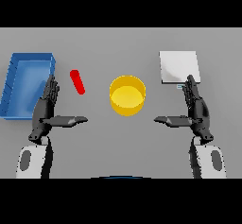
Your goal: Pick up the red beaker and tilt it to pour out 1 green nut into yellow bowl. Pick up the yellow bowl and place it on the metallic measuring scale.
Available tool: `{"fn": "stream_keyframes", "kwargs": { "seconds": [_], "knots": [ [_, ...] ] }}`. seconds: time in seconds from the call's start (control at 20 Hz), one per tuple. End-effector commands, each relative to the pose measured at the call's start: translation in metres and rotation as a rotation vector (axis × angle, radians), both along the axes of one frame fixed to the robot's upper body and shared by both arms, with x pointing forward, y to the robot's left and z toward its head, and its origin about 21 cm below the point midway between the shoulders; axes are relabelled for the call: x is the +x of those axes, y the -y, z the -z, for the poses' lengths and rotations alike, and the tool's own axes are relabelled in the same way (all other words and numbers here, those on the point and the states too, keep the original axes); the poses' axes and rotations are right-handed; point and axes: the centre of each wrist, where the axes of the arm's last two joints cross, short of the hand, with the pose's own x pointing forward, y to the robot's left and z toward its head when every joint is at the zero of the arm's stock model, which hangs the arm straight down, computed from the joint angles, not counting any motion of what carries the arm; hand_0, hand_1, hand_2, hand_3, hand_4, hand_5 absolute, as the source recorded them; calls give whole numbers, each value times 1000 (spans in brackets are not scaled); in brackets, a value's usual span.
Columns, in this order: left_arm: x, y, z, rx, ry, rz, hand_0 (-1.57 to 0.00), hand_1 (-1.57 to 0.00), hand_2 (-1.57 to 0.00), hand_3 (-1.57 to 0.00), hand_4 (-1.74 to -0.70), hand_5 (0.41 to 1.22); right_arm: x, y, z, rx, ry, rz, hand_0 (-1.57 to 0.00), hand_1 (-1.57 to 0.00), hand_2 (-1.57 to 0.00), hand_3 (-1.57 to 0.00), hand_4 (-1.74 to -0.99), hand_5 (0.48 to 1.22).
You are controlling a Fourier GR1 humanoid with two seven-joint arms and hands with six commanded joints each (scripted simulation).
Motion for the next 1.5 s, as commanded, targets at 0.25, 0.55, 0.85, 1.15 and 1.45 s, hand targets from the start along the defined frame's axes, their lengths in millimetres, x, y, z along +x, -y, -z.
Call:
{"fn": "stream_keyframes", "kwargs": {
  "seconds": [0.25, 0.55, 0.85, 1.15, 1.45],
  "knots": [
    [-6, -15, 3, 3, -3, -5, 1, 1, 1, 1, -1151, 599, -7, -4, 1, -5, 6, 2, 1, 1, 1, 1, -1167, 599],
    [-27, -19, -16, 158, 5, 67, 1, 1, 1, 1, -1163, 600, -35, -14, -8, -349, 123, -6, 1, 1, 1, 1, -1162, 591],
    [-17, -8, -8, 203, -21, 104, 1, 1, 1, 1, -1170, 605, -38, -14, -8, -287, 128, -21, 1, 1, 1, 1, -1224, 611],
    [20, 3, 8, 253, -27, 108, 1, 1, 1, 1, -1233, 636, -35, -13, -9, -284, 124, -33, 1, 1, 1, 1, -1267, 632],
    [55, 7, 16, 255, -26, 119, 1, 1, 1, 1, -1271, 677, -33, -11, -11, -291, 141, -26, 1, 1, 1, 1, -1268, 635]
  ]
}}
